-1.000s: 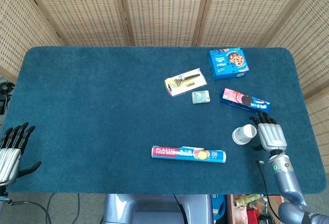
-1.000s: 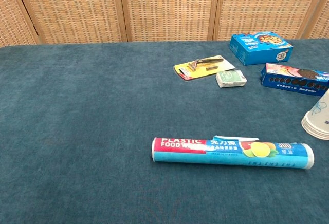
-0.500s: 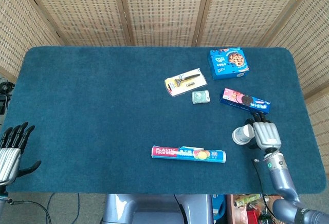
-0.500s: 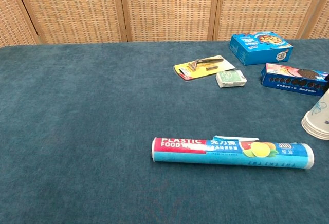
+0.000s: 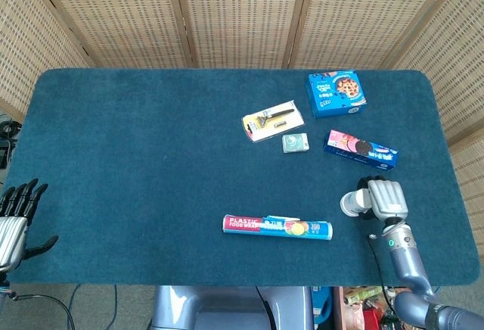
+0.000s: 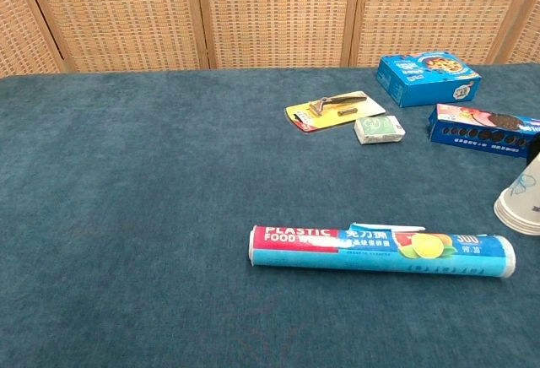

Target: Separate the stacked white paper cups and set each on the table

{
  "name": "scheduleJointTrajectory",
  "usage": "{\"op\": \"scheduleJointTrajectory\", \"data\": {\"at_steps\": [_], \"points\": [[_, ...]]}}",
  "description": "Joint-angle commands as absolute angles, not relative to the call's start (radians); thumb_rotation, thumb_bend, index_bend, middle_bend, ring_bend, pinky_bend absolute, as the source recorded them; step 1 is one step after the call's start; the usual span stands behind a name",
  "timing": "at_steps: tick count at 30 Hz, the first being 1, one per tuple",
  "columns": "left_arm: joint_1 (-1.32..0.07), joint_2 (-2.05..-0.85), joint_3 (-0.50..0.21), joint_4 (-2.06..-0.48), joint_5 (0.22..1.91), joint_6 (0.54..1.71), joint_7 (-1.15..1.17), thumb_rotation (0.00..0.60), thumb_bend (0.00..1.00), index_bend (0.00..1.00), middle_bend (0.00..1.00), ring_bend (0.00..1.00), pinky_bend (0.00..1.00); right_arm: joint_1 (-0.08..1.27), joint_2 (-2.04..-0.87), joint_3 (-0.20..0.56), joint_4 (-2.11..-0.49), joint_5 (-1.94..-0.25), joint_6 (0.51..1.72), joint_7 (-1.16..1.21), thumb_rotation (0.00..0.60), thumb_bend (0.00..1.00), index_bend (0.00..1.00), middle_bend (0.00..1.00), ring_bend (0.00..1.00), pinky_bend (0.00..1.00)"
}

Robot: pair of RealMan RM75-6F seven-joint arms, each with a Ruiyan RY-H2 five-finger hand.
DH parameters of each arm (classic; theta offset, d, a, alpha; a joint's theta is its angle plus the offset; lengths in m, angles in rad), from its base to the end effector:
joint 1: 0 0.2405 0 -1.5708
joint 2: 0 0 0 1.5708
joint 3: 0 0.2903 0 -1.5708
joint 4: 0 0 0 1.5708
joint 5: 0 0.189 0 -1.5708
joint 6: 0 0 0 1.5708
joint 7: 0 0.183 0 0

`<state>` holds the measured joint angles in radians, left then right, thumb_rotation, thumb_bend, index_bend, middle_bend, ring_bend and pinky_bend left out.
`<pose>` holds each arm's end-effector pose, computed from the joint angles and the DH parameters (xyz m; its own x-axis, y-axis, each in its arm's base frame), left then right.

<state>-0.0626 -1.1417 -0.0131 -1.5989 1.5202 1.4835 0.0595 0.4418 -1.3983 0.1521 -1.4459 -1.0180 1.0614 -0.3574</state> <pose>-0.3392 0.2064 0.1784 0.4432 0.0493 0.8951 0.8963 -0.0104 -0.4432 -0.3264 -0.3476 0.0722 0.4685 -0.2696 0.8413 -0.8678 0.0379 0.4954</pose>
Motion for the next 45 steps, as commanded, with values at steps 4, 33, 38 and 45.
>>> {"op": "scheduleJointTrajectory", "data": {"at_steps": [4,33,38,45], "points": [[-0.064,-1.143,-0.013,-1.597,1.522,1.483,0.052,0.6,0.2,0.0,0.0,0.0,0.0,0.445,-1.403,0.164,-1.445,-1.034,1.08,-0.342,0.6,0.24,0.65,0.55,0.41,0.65],[-0.134,-1.18,-0.066,-1.525,1.416,1.355,-0.058,0.6,0.21,0.0,0.0,0.0,0.0,0.755,-1.352,0.5,-1.693,-0.653,0.964,-0.291,0.6,0.24,0.65,0.55,0.41,0.65],[-0.155,-1.184,-0.083,-1.523,1.397,1.331,-0.06,0.6,0.21,0.0,0.0,0.0,0.0,0.796,-1.345,0.528,-1.694,-0.582,0.926,-0.255,0.6,0.24,0.65,0.55,0.41,0.65],[-0.197,-1.2,-0.123,-1.522,1.364,1.288,-0.122,0.6,0.21,0.0,0.0,0.0,0.0,0.861,-1.345,0.543,-1.674,-0.498,0.883,-0.227,0.6,0.24,0.66,0.55,0.41,0.65]]}}
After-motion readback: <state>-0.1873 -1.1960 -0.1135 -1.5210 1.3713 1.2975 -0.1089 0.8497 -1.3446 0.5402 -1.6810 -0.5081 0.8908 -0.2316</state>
